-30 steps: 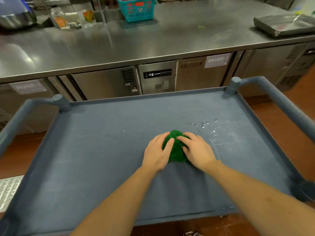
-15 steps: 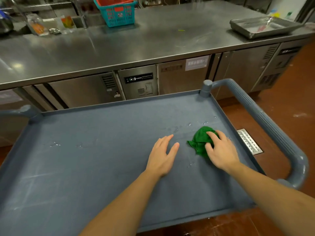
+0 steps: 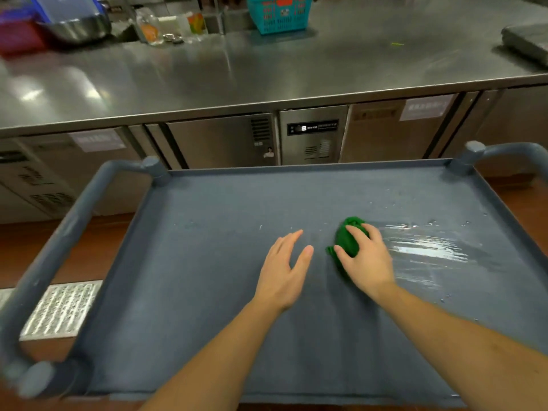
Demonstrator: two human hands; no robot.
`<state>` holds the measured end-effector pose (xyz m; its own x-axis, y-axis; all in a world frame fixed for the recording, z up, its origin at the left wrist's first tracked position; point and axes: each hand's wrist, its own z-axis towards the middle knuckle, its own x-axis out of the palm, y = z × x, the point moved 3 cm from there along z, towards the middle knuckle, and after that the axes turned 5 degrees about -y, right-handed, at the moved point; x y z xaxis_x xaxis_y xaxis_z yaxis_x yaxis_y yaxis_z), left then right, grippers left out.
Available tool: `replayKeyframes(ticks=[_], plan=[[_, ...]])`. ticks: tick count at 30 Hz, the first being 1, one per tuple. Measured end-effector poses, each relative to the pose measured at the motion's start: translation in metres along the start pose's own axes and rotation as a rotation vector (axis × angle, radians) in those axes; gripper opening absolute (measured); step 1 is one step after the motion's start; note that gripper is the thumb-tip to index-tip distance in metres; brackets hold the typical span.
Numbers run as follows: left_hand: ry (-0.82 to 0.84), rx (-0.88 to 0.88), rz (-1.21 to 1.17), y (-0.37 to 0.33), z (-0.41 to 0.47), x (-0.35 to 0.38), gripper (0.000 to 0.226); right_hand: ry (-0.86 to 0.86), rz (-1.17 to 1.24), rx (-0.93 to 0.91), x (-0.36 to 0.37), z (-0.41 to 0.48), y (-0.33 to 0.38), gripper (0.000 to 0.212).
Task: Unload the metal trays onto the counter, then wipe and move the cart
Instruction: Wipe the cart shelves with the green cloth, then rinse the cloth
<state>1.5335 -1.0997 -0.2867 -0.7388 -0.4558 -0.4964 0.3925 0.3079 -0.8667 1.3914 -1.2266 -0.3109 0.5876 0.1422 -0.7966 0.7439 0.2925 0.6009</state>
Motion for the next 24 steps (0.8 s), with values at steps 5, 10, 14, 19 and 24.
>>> replayKeyframes(ticks=[5,10,14,19,24], plan=[[-0.105,-0.08,0.013,0.046,-0.005,-0.089,0.05,0.119,-0.014,-0.175,0.079,-0.019,0.1,0.05],[-0.211,-0.163,0.008,0.086,-0.017,-0.168,0.05,0.228,0.028,-0.318,0.147,-0.048,0.196,0.051],[-0.311,-0.17,0.01,0.104,-0.026,-0.216,0.046,0.281,0.054,-0.434,0.186,-0.072,0.26,0.047],[-0.362,-0.216,0.003,0.121,-0.026,-0.242,0.047,0.284,-0.02,-0.587,0.208,-0.077,0.293,0.039],[-0.32,-0.208,-0.004,0.113,-0.018,-0.228,0.046,0.27,-0.098,-0.594,0.207,-0.047,0.275,0.034]])
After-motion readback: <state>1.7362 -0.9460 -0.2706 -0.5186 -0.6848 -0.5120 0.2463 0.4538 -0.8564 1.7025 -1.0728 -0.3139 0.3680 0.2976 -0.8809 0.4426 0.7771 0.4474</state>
